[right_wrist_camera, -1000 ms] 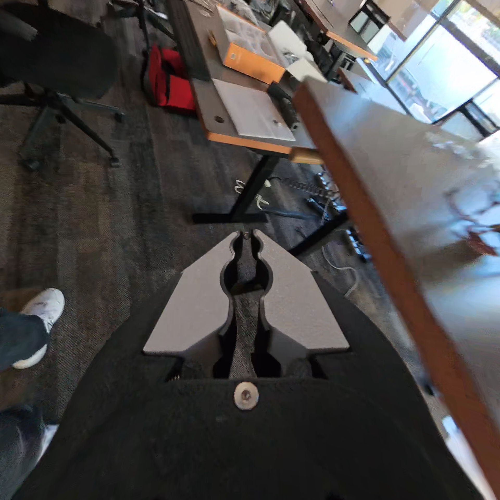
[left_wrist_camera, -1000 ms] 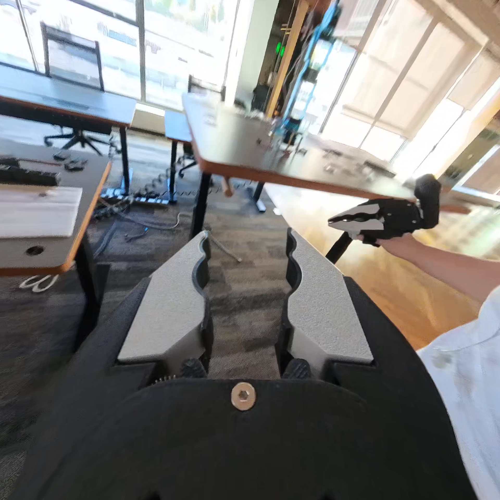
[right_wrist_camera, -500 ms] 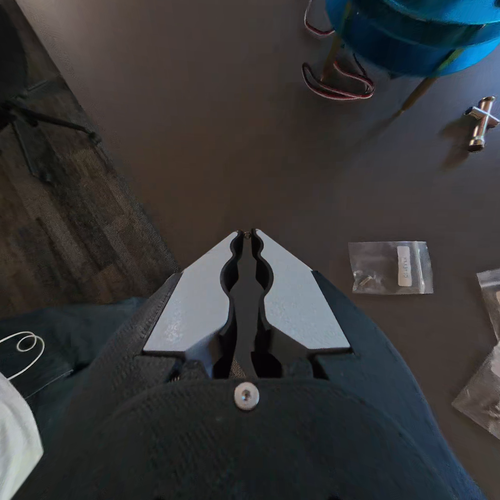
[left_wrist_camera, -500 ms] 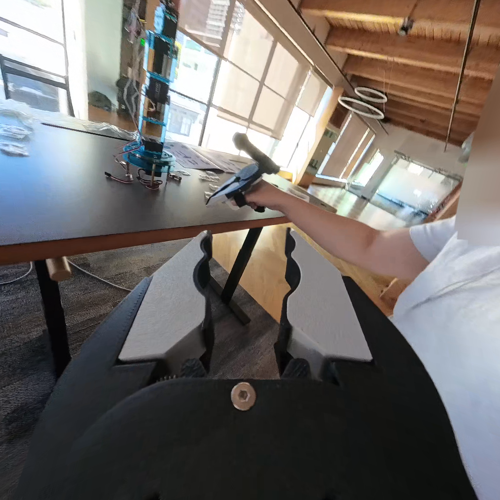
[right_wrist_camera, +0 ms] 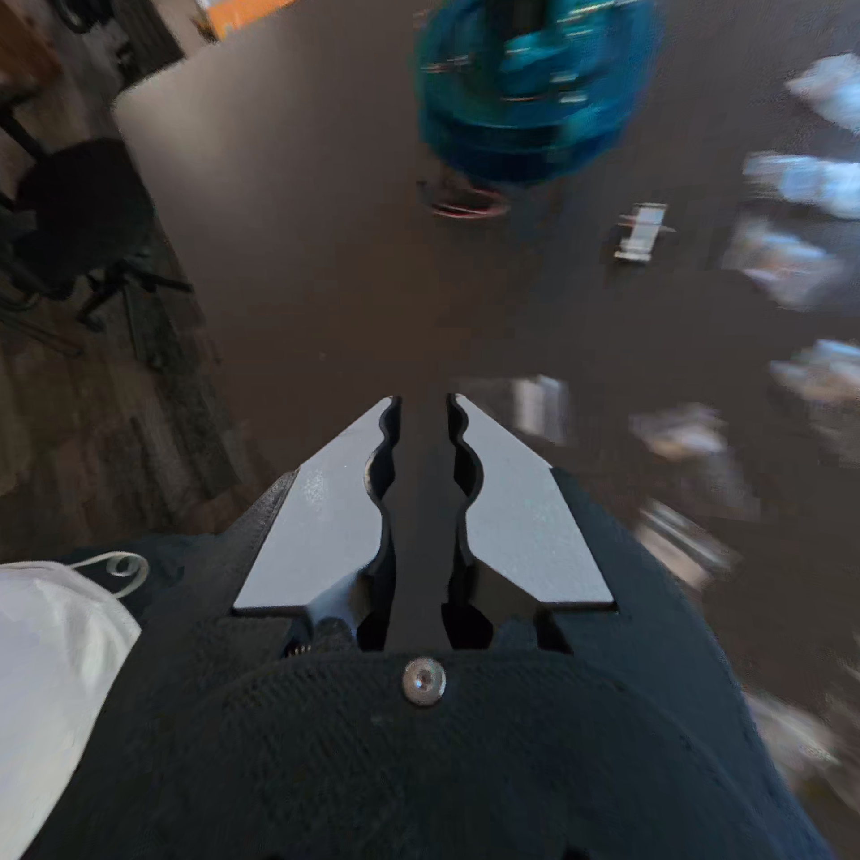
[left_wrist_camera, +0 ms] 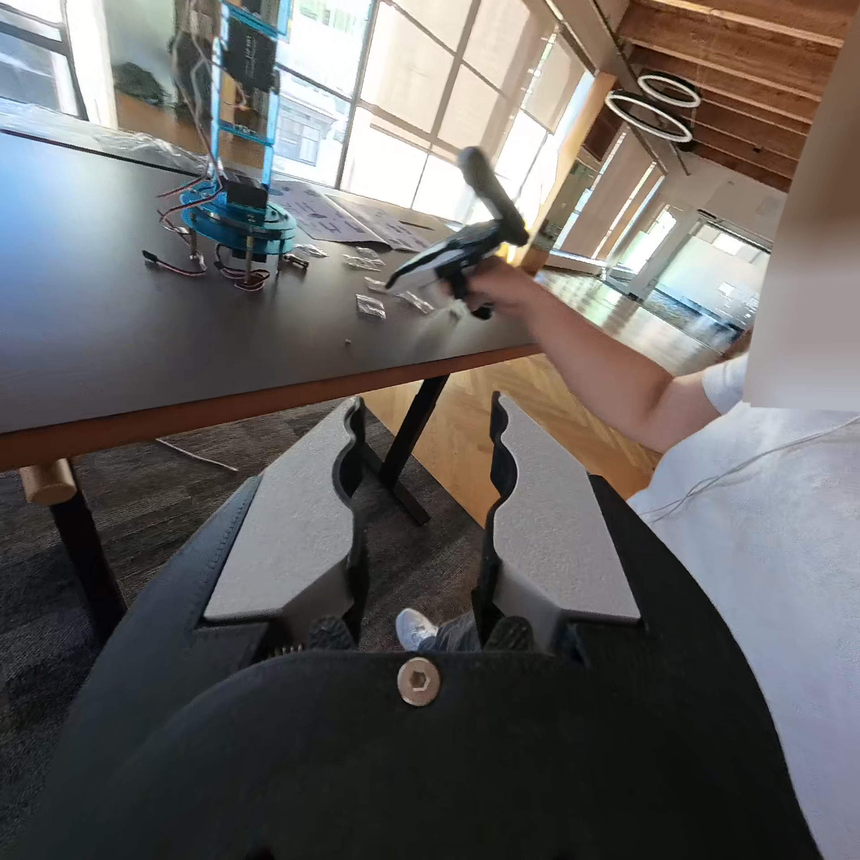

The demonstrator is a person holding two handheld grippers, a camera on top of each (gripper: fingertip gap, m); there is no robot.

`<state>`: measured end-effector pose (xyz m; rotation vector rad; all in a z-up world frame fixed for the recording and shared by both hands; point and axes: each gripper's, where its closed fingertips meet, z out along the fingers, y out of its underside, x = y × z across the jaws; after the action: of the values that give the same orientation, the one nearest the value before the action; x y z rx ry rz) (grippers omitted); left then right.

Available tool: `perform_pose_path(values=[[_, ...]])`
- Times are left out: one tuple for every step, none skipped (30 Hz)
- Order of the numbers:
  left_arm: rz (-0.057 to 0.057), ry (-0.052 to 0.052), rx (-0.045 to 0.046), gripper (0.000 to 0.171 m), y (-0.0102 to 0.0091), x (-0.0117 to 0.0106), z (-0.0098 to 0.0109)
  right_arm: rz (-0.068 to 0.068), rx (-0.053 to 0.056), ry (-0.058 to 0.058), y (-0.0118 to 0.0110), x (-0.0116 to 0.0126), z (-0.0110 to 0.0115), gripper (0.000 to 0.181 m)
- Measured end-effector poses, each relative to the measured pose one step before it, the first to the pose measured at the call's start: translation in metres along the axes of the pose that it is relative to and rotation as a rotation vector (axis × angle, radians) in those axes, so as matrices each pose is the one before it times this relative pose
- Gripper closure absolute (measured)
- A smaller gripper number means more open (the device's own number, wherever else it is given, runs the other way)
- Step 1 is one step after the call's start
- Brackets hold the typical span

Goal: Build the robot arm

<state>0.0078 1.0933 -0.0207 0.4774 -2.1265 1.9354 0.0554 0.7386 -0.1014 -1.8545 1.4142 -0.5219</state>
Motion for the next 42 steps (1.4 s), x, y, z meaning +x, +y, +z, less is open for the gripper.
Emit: perform_pose_path(values=[[0.0004,-0.0294,0.00792,0.119,-0.00022,0.00213,0.00293,-0.0256,-0.0144,0.0763,0.00632,0.03294,-0.02858,0.159],[0.0039,-0.0376,0.00618,0.119,0.00063,0.00177,0.00271,-0.0326,-0.0353,0.1035,0.01083,0.04352,-0.02698,0.156],[0.002,-0.0441,0.0037,0.119,0.00209,0.00114,0.00289,-0.0332,-0.055,0.112,0.01575,0.05076,-0.02129,0.154],[-0.004,-0.0427,0.00279,0.119,0.00334,0.00151,0.00366,-0.03,-0.0704,0.094,0.01985,0.05209,-0.01265,0.151],[-0.0097,-0.0367,0.0048,0.119,0.00392,0.00288,0.0046,-0.0163,-0.0711,0.0571,0.02109,0.04718,-0.00417,0.148],[-0.0137,-0.0348,0.00992,0.12,0.00392,0.00441,0.0057,-0.0016,-0.0614,0.0218,0.01958,0.03977,0.00223,0.146],[-0.0143,-0.0341,0.01554,0.12,0.00356,0.00589,0.0065,0.0136,-0.0479,-0.015,0.01637,0.0305,0.00561,0.146],[-0.0104,-0.0297,0.01976,0.12,0.00343,0.00834,0.00715,0.0164,-0.0322,-0.0266,0.01201,0.02407,0.00692,0.146],[-0.0048,-0.0254,0.02163,0.12,0.00355,0.00996,0.0079,0.0057,-0.0172,-0.034,0.00786,0.01764,0.00767,0.145],[-0.0033,-0.0223,0.0204,0.12,0.0037,0.01063,0.00868,0.0029,-0.0022,-0.0452,0.00544,0.01028,0.00806,0.146],[-0.0079,-0.0137,0.0165,0.12,0.00344,0.01146,0.00953,0.0035,-0.0159,-0.0364,0.00723,0.00727,0.00871,0.145],[-0.0151,-0.0005,0.00922,0.121,0.0033,0.01314,0.01032,-0.0126,-0.0382,-0.0058,0.0102,0.00907,0.00916,0.145],[-0.0158,0.0074,0.00226,0.121,0.00302,0.0144,0.01028,-0.0297,-0.0422,0.0083,0.011,0.00954,0.00964,0.145],[-0.0072,0.0064,-0.00117,0.121,0.00233,0.01407,0.01002,-0.0293,-0.0334,0.0104,0.00948,0.00897,0.00989,0.146],[0.0017,0.0032,-0.00496,0.121,0.00184,0.0131,0.00953,-0.0195,-0.02,-0.0097,0.00688,0.00531,0.00961,0.145],[0.006,0.0058,-0.01045,0.121,0.00167,0.0127,0.00913,-0.0053,-0.0145,-0.033,0.00501,0.00119,0.00859,0.145],[0.0076,0.0102,-0.01498,0.12,0.00165,0.01208,0.00872,0.0,-0.0002,-0.0493,0.00167,-0.00181,0.00423,0.149],[0.0096,0.0078,-0.01687,0.12,0.00167,0.01023,0.00858,0.0216,0.0368,-0.0176,-0.00459,0.00247,-0.00103,0.15],[0.0101,0.0026,-0.01753,0.12,0.00176,0.00789,0.00824,0.0032,-0.0037,-0.0129,0.00114,0.00183,0.00001,0.159],[0.008,0.0023,-0.01799,0.12,0.0017,0.00646,0.00818,-0.0102,-0.014,-0.0269,0.00321,-0.00252,0.00124,0.163],[0.0055,0.0067,-0.0155,0.12,0.00089,0.00596,0.00791,-0.0227,-0.0006,-0.0163,0.0004,-0.00201,-0.00002,0.164],[0.0047,0.0122,-0.00809,0.12,-0.00043,0.00642,0.00781,-0.0257,-0.0095,-0.0154,0.00128,-0.00281,-0.00058,0.164],[0.0065,0.0156,0.0003,0.12,-0.00167,0.00657,0.00762,-0.029,-0.0194,0.0007,0.00196,-0.00159,-0.00145,0.164],[0.009,0.0168,0.00536,0.12,-0.00231,0.00651,0.00771,-0.0341,-0.0106,0.025,0.00037,0.00018,-0.00407,0.164],[0.0107,0.0173,0.00631,0.121,-0.00218,0.00622,0.00791,-0.0359,0.0154,0.031,-0.00313,-0.00058,-0.00797,0.164],[0.0124,0.0164,0.00466,0.121,-0.00144,0.00558,0.00819,-0.0311,0.0384,0.0277,-0.00636,-0.00238,-0.01172,0.165],[0.0137,0.0146,0.00368,0.121,-0.00075,0.00467,0.00834,-0.0283,0.0548,0.0387,-0.00956,-0.0018,-0.01524,0.165],[0.0129,0.0139,0.00539,0.121,-0.00044,0.00367,0.00836,-0.0311,0.0615,0.0426,-0.01177,-0.00166,-0.01812,0.165],[0.0098,0.0156,0.00778,0.121,-0.0002,0.00291,0.00857,-0.0309,0.0665,0.0407,-0.01439,-0.00168,-0.01966,0.165],[0.0043,0.0217,0.00947,0.121,0.00002,0.0028,0.00881,-0.029,0.0695,0.0412,-0.0167,-0.0009,-0.02002,0.165],[-0.0027,0.0311,0.01079,0.122,0.00002,0.00305,0.00919,-0.0284,0.0807,0.0418,-0.01999,-0.00002,-0.0196,0.165],[-0.0071,0.0368,0.01042,0.122,0.00003,0.00301,0.00935,-0.0227,0.0956,0.037,-0.02362,-0.00001,-0.01805,0.166],[-0.0046,0.0348,0.0086,0.123,-0.00005,0.00205,0.00966,-0.0134,0.1045,0.0209,-0.02648,-0.00199,-0.01553,0.166],[0.0008,0.0273,0.00661,0.123,-0.00021,0.00067,0.0099,-0.0046,0.1091,0.0019,-0.02854,-0.00511,-0.01254,0.166],[0.0041,0.0224,0.00307,0.123,-0.0004,0.00008,0.01044,-0.001,0.1129,-0.0138,-0.02985,-0.00841,-0.00961,0.166],[0.0065,0.0234,-0.00149,0.123,-0.00036,0.00066,0.01071,0.0063,0.1184,-0.0244,-0.03089,-0.0109,-0.00618,0.166],[0.005,0.0209,-0.00224,0.122,-0.00078,0.00079,0.01088,0.0201,0.1182,-0.0404,-0.03037,-0.01368,-0.00212,0.166],[-0.0024,0.0211,0.00491,0.122,-0.00227,0.00132,0.01034,0.0274,0.1065,-0.06,-0.02702,-0.01681,0.0022,0.167],[-0.0179,0.0339,0.01992,0.122,-0.00448,0.00354,0.00938,0.0356,0.0991,-0.0721,-0.02335,-0.01833,0.00569,0.166],[-0.0436,0.054,0.03728,0.121,-0.00627,0.00586,0.00811,0.051,0.1049,-0.0714,-0.02093,-0.01721,0.00803,0.166],[-0.0707,0.0684,0.05191,0.121,-0.00706,0.00736,0.00691,0.0522,0.0892,-0.074,-0.01563,-0.01664,0.00985,0.166],[-0.0827,0.0783,0.06613,0.121,-0.00747,0.00856,0.00571,0.0476,0.079,-0.0696,-0.01148,-0.01508,0.01084,0.166]])
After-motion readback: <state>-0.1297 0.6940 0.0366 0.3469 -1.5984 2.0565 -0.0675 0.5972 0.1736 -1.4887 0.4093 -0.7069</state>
